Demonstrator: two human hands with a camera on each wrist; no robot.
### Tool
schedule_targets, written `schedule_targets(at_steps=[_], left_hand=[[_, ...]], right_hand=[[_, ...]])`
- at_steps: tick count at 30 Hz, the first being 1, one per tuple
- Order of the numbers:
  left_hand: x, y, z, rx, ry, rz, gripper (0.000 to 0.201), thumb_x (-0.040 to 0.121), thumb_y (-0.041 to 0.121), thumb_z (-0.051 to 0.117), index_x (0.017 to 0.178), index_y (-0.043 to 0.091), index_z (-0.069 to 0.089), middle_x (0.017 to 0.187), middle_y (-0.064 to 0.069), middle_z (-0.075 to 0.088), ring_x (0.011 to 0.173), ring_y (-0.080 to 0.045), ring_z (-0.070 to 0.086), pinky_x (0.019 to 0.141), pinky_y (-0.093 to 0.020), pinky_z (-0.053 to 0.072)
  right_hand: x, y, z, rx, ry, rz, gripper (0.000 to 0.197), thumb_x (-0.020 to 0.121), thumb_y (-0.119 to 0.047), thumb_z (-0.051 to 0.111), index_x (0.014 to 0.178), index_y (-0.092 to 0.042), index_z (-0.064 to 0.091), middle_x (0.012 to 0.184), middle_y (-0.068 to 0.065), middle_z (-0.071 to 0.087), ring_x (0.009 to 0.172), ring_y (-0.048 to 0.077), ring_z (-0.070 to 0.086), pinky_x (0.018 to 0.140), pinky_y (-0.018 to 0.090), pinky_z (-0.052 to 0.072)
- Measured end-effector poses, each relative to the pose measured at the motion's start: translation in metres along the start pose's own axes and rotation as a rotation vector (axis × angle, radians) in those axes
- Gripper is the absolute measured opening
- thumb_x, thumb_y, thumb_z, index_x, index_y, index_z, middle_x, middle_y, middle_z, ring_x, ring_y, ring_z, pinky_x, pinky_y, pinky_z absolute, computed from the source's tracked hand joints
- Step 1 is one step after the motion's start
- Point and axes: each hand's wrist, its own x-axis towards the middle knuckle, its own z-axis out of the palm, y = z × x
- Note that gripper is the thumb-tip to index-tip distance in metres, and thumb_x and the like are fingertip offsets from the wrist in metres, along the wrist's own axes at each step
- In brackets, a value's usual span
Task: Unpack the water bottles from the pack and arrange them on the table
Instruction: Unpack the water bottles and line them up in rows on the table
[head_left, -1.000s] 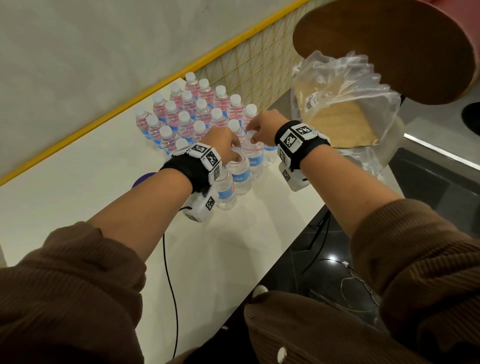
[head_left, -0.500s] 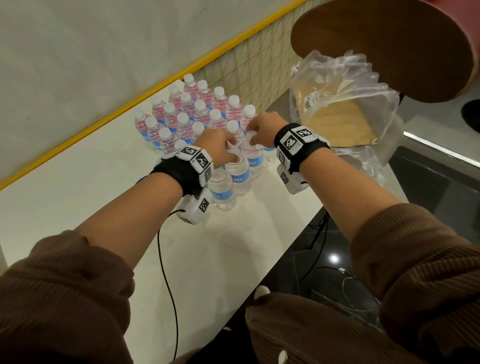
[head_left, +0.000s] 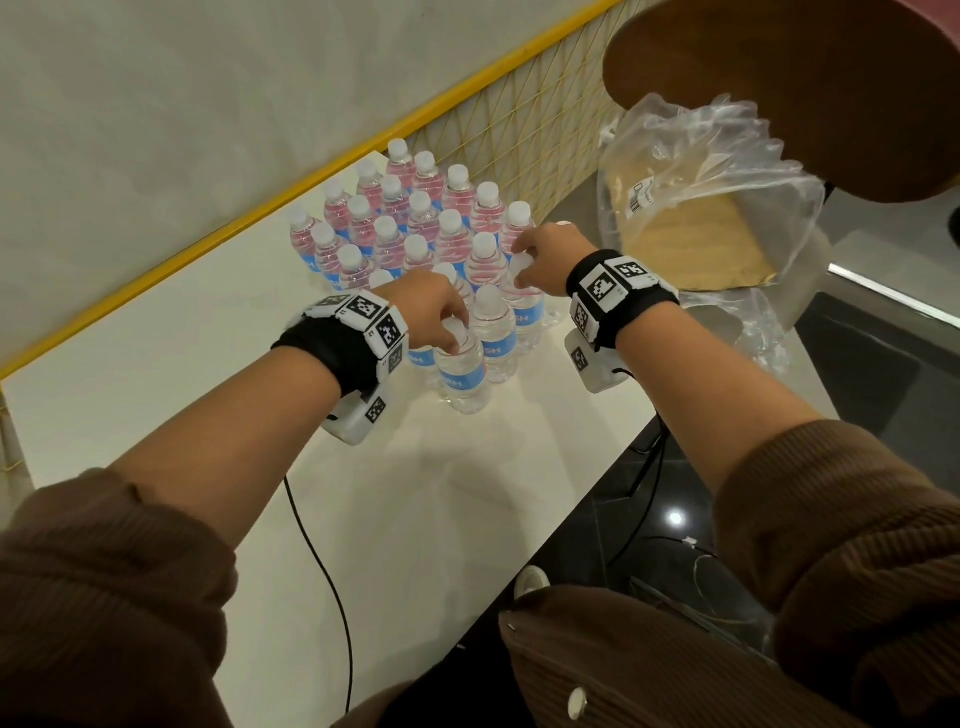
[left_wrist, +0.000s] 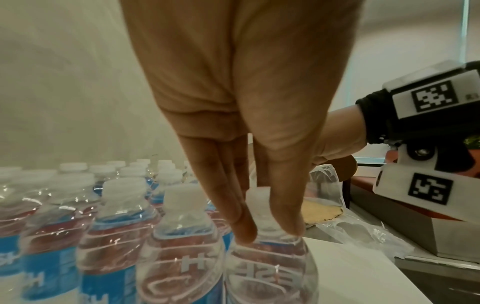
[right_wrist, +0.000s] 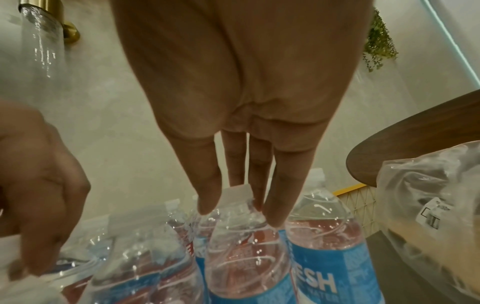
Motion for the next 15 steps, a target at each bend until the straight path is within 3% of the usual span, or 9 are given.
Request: schedule_targets(at_steps=[4, 7, 11, 13, 15], left_hand=[[0.0009, -0.0004, 0.0019, -0.009, 0.026, -0.012, 0.037, 0.079, 0.028, 0.072, 0.113, 0.016, 0.068, 0.101, -0.006, 0.068, 0.084, -0.015, 0.055, 0.072, -0.026, 0.041], [0.0021, 0.0006, 0.0025, -0.013, 0.033, -0.028, 0.038, 0.078, 0.029, 0.073, 0.112, 0.014, 0.068, 0.086, -0.002, 0.063, 0.078, -0.015, 0.053, 0.069, -0.026, 0.040], [0.0026, 0.0009, 0.0042, -0.040, 0.050, -0.051, 0.035, 0.077, 0.031, 0.074, 0.106, 0.012, 0.071, 0.069, 0.004, 0.054, 0.066, -0.013, 0.049, 0.054, -0.021, 0.034], [0.0026, 0.0008, 0.0049, -0.042, 0.058, -0.056, 0.034, 0.077, 0.031, 0.074, 0.105, 0.012, 0.071, 0.070, 0.004, 0.054, 0.066, -0.013, 0.049, 0.053, -0.021, 0.033], [0.0022, 0.0003, 0.0055, -0.036, 0.055, -0.058, 0.036, 0.077, 0.032, 0.074, 0.107, 0.013, 0.071, 0.075, 0.002, 0.055, 0.069, -0.014, 0.051, 0.060, -0.022, 0.036]], right_hand=[[0.0013, 0.0008, 0.0025, 0.002, 0.003, 0.014, 0.051, 0.087, -0.026, 0.059, 0.136, -0.019, 0.047, 0.129, 0.015, 0.052, 0.125, 0.028, 0.042, 0.098, 0.033, 0.041], [0.0024, 0.0008, 0.0036, -0.001, 0.003, 0.017, 0.051, 0.087, -0.025, 0.059, 0.136, -0.020, 0.046, 0.130, 0.015, 0.050, 0.123, 0.028, 0.044, 0.096, 0.032, 0.042], [0.0021, -0.0007, 0.0039, -0.008, -0.004, 0.011, 0.053, 0.085, -0.025, 0.062, 0.136, -0.019, 0.046, 0.130, 0.015, 0.050, 0.120, 0.029, 0.047, 0.097, 0.034, 0.043], [0.0007, -0.0010, 0.0047, -0.010, -0.001, 0.022, 0.055, 0.084, -0.027, 0.063, 0.136, -0.021, 0.046, 0.131, 0.015, 0.049, 0.119, 0.029, 0.049, 0.096, 0.035, 0.044], [-0.0007, -0.0013, 0.0050, -0.009, -0.003, 0.026, 0.056, 0.084, -0.028, 0.063, 0.137, -0.022, 0.045, 0.131, 0.015, 0.049, 0.119, 0.029, 0.049, 0.097, 0.035, 0.044]])
